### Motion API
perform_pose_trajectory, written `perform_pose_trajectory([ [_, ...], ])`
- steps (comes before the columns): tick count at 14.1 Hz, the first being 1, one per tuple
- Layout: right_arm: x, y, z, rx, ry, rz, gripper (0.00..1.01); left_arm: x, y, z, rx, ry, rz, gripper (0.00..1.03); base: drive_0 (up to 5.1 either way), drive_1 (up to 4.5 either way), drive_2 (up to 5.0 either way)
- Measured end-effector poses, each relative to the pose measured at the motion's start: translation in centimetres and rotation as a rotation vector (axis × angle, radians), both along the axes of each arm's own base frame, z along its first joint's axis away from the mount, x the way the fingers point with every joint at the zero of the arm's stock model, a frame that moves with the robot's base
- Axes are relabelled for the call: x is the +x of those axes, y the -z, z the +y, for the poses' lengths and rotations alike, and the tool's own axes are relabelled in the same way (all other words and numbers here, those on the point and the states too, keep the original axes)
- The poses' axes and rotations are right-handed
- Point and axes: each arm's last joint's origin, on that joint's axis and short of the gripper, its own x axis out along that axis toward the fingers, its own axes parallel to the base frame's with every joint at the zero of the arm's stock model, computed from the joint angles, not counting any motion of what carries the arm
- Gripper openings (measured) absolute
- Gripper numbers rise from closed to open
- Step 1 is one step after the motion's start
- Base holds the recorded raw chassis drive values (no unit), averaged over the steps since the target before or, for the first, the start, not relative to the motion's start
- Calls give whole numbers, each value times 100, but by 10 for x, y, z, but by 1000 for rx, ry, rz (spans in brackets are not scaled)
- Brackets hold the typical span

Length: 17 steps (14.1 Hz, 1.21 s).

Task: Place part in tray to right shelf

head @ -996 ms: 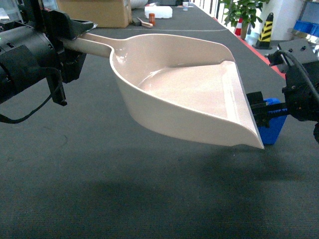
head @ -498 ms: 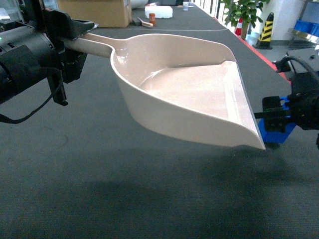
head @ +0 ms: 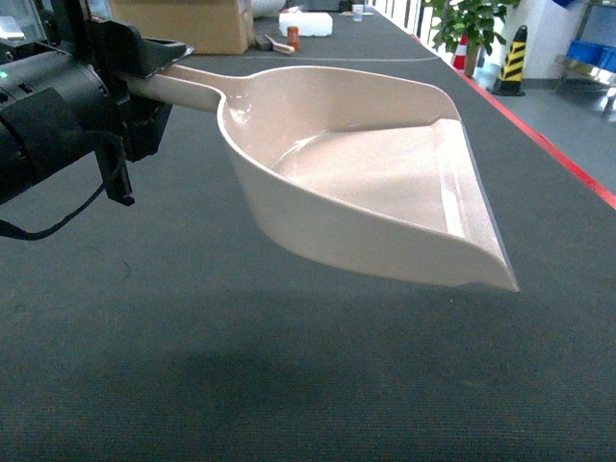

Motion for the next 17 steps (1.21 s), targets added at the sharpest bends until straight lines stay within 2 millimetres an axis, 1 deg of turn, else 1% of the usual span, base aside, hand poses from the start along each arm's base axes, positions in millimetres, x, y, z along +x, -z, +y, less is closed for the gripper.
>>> perform_pose_trajectory([
  [1, -1, 10, 57, 61, -136, 73, 49, 0, 0, 0, 0, -2, 0, 13, 0, 0, 0],
  [3, 5, 45, 99, 0, -168, 179, 49, 0, 0, 0, 0, -1, 0, 13, 0, 0, 0],
  [4, 9, 52, 111, -14, -179, 198, 49, 0, 0, 0, 0, -2, 0, 13, 0, 0, 0],
  [5, 14, 54, 119, -17, -187, 200, 49, 0, 0, 0, 0, -2, 0, 13, 0, 0, 0],
  [6, 19, 57, 122, -26, -163, 185, 63, 0, 0, 0, 0, -2, 0, 13, 0, 0, 0],
  [7, 20, 60, 122, -36, -144, 195, 74, 0, 0, 0, 4, -2, -1, 13, 0, 0, 0],
  [8, 20, 59, 121, -31, -134, 165, 85, 0, 0, 0, 3, -3, 0, 13, 0, 0, 0],
  [9, 17, 52, 113, -22, -112, 120, 97, 0, 0, 0, 3, -3, -1, 13, 0, 0, 0],
  [10, 10, 44, 102, -18, -94, 77, 98, 0, 0, 0, 3, -1, -1, 13, 0, 0, 0],
  [11, 2, 35, 89, -18, -71, 18, 97, 0, 0, 0, 2, -3, -1, 13, 0, 0, 0],
  [12, -8, 24, 70, -35, -13, -59, 98, 0, 0, 0, 4, -3, -1, 13, 0, 0, 0],
  [13, -23, 15, 43, -77, 62, -122, 98, 0, 0, 0, 4, -1, -1, 13, 0, 0, 0],
  [14, -37, 11, 17, -126, 131, -163, 98, 0, 0, 0, 4, -2, -1, 13, 0, 0, 0],
  [15, -52, 11, -9, -173, 204, -161, 98, 0, 0, 0, 4, -1, -1, 13, 0, 0, 0],
  [16, -67, 16, -32, -210, 272, -152, 98, 0, 0, 0, 4, -2, -1, 13, 0, 0, 0],
  [17, -85, 26, -51, -224, 315, -130, 98, 0, 0, 0, 4, -2, -1, 13, 0, 0, 0],
])
